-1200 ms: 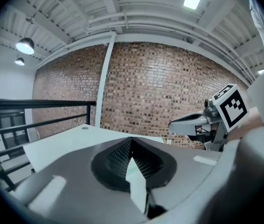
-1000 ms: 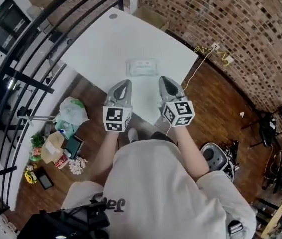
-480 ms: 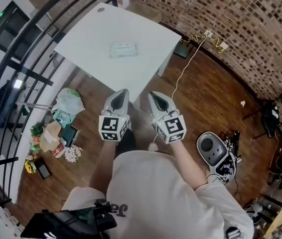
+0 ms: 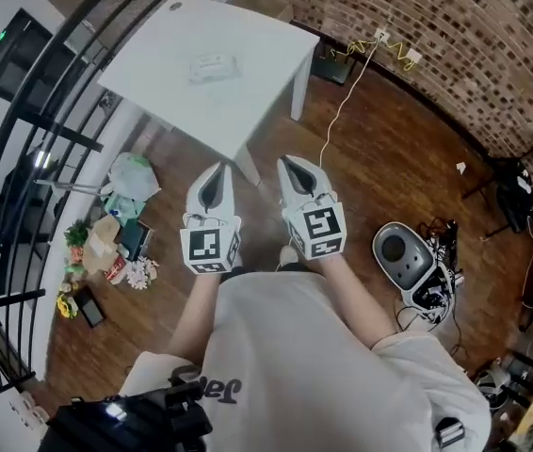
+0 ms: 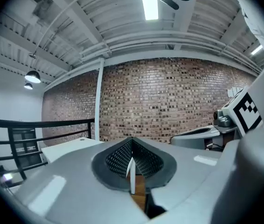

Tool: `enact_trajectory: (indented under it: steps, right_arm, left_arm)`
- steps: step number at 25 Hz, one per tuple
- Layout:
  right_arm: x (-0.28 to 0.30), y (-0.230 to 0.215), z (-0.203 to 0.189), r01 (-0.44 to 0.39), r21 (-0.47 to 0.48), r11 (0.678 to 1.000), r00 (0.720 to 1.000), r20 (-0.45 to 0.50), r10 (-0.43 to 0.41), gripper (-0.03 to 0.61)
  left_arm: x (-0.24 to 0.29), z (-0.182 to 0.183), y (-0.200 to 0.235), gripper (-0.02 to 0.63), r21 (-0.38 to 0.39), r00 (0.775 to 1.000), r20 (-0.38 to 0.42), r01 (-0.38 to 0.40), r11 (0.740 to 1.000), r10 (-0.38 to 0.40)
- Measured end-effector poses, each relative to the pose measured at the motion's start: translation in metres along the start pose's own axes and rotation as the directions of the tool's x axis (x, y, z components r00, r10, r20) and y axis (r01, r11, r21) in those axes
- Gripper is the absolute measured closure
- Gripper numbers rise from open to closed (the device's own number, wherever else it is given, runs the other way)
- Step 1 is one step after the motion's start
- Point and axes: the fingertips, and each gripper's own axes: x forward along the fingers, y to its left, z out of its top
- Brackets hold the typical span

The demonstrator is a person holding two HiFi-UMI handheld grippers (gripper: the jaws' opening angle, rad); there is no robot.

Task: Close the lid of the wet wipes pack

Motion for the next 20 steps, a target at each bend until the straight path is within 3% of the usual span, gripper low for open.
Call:
enact_trajectory:
  steps: [4,10,20]
  right_arm:
    - [-0.007,0.01,0.025,0.017,0.006,1.0,0.998,0.065,-0.018,0.591]
    - [-0.001,0.039,0.062,-0.002,-0.052,0.999,0.991,0.133,0.009,0.591]
    - [0.035,0.094,0.069,0.031,-0.063,0.998,0.992,0.122,-0.023,0.591]
  left_arm:
    - [-0.001,0.017,-0.006,0.597,0.013,0.999,0.04,0.026,1.0,-0.026]
    - [-0.026,0.049,0.038,0.597,-0.038,0.989,0.133,-0.056,0.998,0.06]
    - [-0.06,0.038,0.11,0.597,-0.059,0.989,0.116,-0.088,0.994,0.094]
